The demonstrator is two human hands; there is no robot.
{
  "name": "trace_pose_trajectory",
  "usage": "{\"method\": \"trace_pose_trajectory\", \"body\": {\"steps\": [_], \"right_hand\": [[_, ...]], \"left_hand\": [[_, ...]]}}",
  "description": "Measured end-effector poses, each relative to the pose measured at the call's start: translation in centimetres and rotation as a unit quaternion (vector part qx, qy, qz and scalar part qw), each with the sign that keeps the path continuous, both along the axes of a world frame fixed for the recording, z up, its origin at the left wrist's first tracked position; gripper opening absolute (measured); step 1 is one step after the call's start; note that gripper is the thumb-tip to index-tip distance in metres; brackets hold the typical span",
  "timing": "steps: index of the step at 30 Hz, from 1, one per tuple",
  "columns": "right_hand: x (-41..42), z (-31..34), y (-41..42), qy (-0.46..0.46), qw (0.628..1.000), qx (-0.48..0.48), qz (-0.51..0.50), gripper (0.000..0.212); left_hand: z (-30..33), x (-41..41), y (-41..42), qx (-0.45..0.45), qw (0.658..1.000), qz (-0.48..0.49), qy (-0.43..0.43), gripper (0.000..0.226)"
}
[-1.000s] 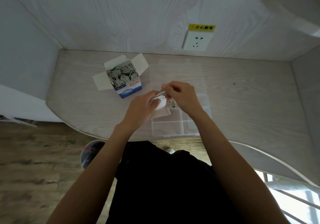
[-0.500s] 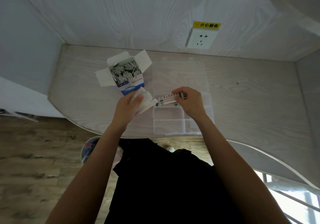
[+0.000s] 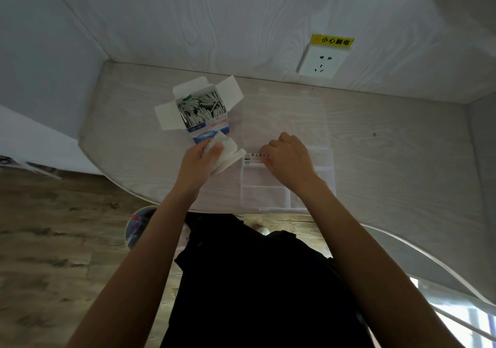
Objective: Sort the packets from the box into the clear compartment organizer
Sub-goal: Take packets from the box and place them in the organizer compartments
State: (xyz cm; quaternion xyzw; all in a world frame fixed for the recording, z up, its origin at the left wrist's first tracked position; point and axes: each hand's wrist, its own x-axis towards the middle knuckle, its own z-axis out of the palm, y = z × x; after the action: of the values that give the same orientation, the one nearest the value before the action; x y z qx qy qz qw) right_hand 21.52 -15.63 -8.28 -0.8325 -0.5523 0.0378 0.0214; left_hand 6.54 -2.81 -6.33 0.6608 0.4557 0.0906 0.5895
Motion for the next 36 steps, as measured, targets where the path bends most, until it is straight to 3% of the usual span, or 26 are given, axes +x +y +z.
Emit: {"method": "trace_pose_trajectory", "body": {"steps": [4,10,13,16,19,22,27,32,36], "right_hand": [[0.3,0.5,0.2,0.044,0.999,-0.023,-0.009,0.019],[0.2,0.9,0.6,0.079,0.996,-0.034,-0.037,0.023],[0.1,1.3,0.0,0.172,0.979,0.064,-0.084,0.024],[-0.3,2.0,-0.5,0.310,0.932,0.169,-0.086,0.037],[-0.8,2.2,-0.8,0.345,0.907,0.229,-0.071,0.025],[-0.7,2.0,-0.8,0.378,0.882,0.256,-0.116,0.010],[-0.5,1.6,-1.0,0.373,0.882,0.251,-0.144,0.014],[-0.8,1.9,-1.1,0.375,0.880,0.249,-0.153,0.014],[0.4,2.2,-2.4,0.428,0.838,0.260,-0.215,0.004]], "left_hand": [[0.2,0.1,-0.2,-0.014,1.000,0.005,-0.007,0.020],[0.7,0.6,-0.7,0.000,1.000,-0.001,-0.018,0.012],[0.7,0.8,-0.9,-0.001,1.000,-0.011,-0.020,0.012],[0.6,1.1,-1.2,-0.005,0.999,-0.021,-0.030,0.014],[0.5,1.5,-1.5,-0.043,0.997,-0.030,-0.052,0.018],[1.0,1.9,-2.1,-0.107,0.990,-0.044,-0.083,0.016],[1.4,2.3,-2.6,-0.160,0.981,-0.047,-0.103,0.016],[1.4,2.2,-2.5,-0.161,0.980,-0.039,-0.110,0.022],[1.3,1.7,-1.8,-0.099,0.990,-0.008,-0.099,0.013]]}}
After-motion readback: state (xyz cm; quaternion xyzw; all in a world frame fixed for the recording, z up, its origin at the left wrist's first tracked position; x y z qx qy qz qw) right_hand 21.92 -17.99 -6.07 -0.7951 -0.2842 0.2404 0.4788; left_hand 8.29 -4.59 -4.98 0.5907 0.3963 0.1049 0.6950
